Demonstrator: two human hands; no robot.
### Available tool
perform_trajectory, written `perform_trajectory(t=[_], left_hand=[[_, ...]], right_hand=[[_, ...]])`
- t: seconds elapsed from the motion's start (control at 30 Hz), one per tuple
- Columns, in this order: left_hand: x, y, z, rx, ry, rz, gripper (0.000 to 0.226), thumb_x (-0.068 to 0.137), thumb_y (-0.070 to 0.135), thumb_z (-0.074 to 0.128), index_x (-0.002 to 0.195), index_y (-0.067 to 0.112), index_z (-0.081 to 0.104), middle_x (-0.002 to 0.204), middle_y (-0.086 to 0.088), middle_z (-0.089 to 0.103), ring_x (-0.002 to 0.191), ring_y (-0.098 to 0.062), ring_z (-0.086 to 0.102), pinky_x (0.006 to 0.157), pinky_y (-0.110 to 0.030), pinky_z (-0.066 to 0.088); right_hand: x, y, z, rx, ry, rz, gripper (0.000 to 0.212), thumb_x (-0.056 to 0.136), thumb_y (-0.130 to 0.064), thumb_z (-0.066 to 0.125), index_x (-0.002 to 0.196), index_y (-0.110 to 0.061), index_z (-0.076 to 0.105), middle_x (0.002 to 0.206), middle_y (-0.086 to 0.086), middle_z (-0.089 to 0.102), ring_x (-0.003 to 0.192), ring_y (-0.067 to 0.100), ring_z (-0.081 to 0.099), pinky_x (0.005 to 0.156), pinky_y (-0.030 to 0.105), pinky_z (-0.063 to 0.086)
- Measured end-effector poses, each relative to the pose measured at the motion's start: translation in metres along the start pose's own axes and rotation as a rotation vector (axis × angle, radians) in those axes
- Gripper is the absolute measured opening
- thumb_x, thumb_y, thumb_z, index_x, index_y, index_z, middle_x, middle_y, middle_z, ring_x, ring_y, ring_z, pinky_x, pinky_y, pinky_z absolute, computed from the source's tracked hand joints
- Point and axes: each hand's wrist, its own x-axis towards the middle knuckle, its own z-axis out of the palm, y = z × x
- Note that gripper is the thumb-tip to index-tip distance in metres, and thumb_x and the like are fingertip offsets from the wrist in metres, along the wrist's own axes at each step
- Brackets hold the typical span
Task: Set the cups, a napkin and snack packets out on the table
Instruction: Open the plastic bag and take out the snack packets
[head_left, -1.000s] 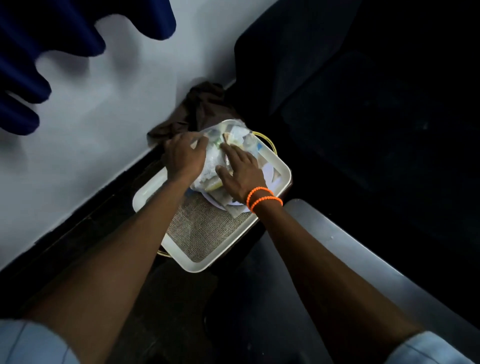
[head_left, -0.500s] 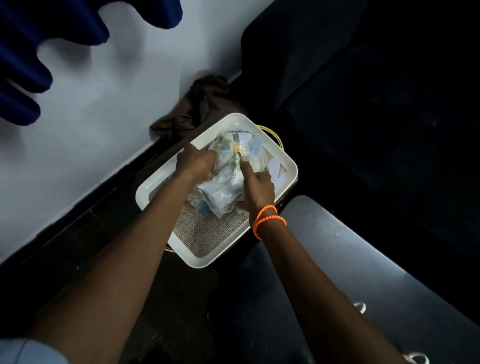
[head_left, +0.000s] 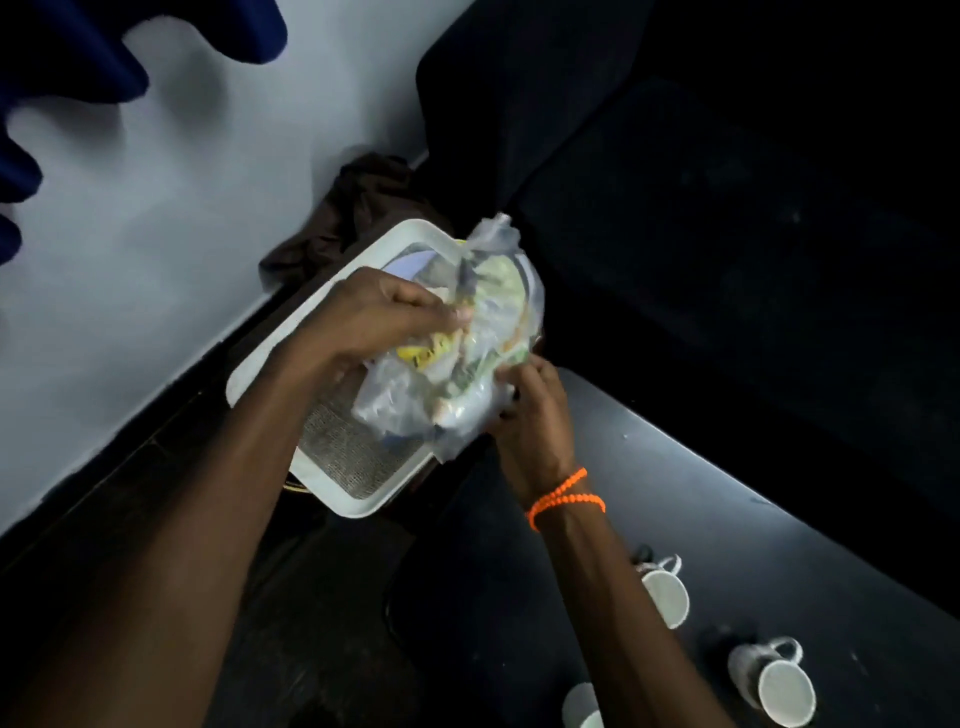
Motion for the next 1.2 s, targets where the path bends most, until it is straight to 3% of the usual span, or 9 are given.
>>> perform_trajectory(t=[0.17, 0.33, 0.5, 0.57, 0.7, 0.8, 0.9, 1.07, 1.2], left_hand=[[-0.031, 0.001, 0.065, -0.123, -0.239, 0.017, 0.036, 0.074, 0.058, 0.084, 0.094, 0.028, 0.086, 0.101, 0.008, 0.083, 0.098, -0.003, 0.077, 0.078, -0.015, 0.059], [-0.028, -0.039, 0.148, -0.22, -0.227, -0.279, 0.032, 0.097, 0.046, 0.067, 0.096, 0.014, 0.068, 0.113, -0.011, 0.074, 0.109, -0.019, 0.067, 0.087, -0.044, 0.064], [-0.019, -0.072, 0.194, 0.075, -0.146, -0.323, 0.051, 0.104, 0.042, 0.059, 0.145, 0.014, 0.051, 0.132, -0.01, 0.064, 0.116, -0.029, 0.067, 0.102, -0.049, 0.057], [-0.015, -0.077, 0.199, 0.175, -0.057, -0.279, 0.043, 0.105, 0.044, 0.055, 0.136, 0.015, 0.062, 0.12, -0.012, 0.073, 0.112, -0.031, 0.071, 0.103, -0.044, 0.055], [-0.015, -0.075, 0.201, 0.046, -0.062, -0.224, 0.049, 0.106, 0.053, 0.048, 0.078, 0.027, 0.079, 0.064, 0.007, 0.07, 0.065, -0.007, 0.065, 0.07, -0.029, 0.046], [-0.013, -0.074, 0.204, 0.103, 0.045, -0.189, 0.043, 0.108, 0.048, 0.047, 0.094, 0.021, 0.078, 0.096, -0.005, 0.077, 0.09, -0.02, 0.069, 0.078, -0.029, 0.052], [-0.014, -0.072, 0.209, -0.064, 0.032, -0.369, 0.04, 0.11, 0.043, 0.046, 0.123, 0.01, 0.064, 0.12, -0.013, 0.068, 0.11, -0.033, 0.067, 0.1, -0.05, 0.057], [-0.017, -0.067, 0.199, -0.386, 0.019, -0.423, 0.028, 0.108, 0.019, 0.052, 0.088, 0.009, 0.069, 0.073, -0.011, 0.07, 0.054, -0.016, 0.066, 0.056, -0.027, 0.056], [-0.042, -0.039, 0.2, -0.355, -0.052, -0.182, 0.035, 0.102, 0.053, 0.054, 0.091, 0.035, 0.082, 0.09, 0.015, 0.082, 0.085, 0.002, 0.077, 0.068, -0.014, 0.056]], right_hand=[[-0.037, 0.019, -0.076, 0.137, 0.016, -0.028, 0.02, 0.08, -0.007, 0.057, 0.099, -0.011, 0.062, 0.097, 0.008, 0.067, 0.087, 0.02, 0.065, 0.075, 0.034, 0.052], [-0.043, 0.047, -0.131, -0.446, 0.275, 0.026, 0.021, 0.085, 0.0, 0.064, 0.098, -0.013, 0.072, 0.099, 0.009, 0.076, 0.098, 0.031, 0.069, 0.092, 0.047, 0.056], [-0.048, 0.045, -0.149, -0.334, 0.311, 0.065, 0.023, 0.082, -0.016, 0.063, 0.099, -0.027, 0.074, 0.106, 0.005, 0.078, 0.107, 0.032, 0.071, 0.101, 0.057, 0.053], [-0.052, 0.04, -0.149, -0.3, 0.359, 0.078, 0.036, 0.076, -0.033, 0.065, 0.11, -0.025, 0.071, 0.113, 0.004, 0.076, 0.11, 0.027, 0.07, 0.103, 0.054, 0.053], [-0.062, 0.033, -0.142, -0.396, 0.427, 0.011, 0.065, 0.071, -0.058, 0.072, 0.127, -0.028, 0.06, 0.132, -0.001, 0.063, 0.113, 0.014, 0.064, 0.102, 0.041, 0.054], [-0.062, 0.032, -0.138, -0.437, 0.449, -0.027, 0.061, 0.078, -0.049, 0.08, 0.129, -0.025, 0.058, 0.135, 0.001, 0.056, 0.115, 0.016, 0.061, 0.102, 0.042, 0.054], [-0.063, 0.036, -0.137, -0.46, 0.447, 0.009, 0.064, 0.08, -0.046, 0.08, 0.134, -0.022, 0.056, 0.138, 0.002, 0.054, 0.12, 0.017, 0.058, 0.107, 0.045, 0.05], [-0.071, 0.036, -0.141, -0.324, 0.411, 0.038, 0.065, 0.08, -0.056, 0.076, 0.134, -0.027, 0.056, 0.139, -0.001, 0.056, 0.119, 0.013, 0.061, 0.106, 0.044, 0.051], [-0.086, 0.023, -0.133, -0.256, 0.398, -0.055, 0.066, 0.071, -0.073, 0.071, 0.125, -0.035, 0.06, 0.135, -0.006, 0.059, 0.116, 0.007, 0.064, 0.1, 0.046, 0.056]])
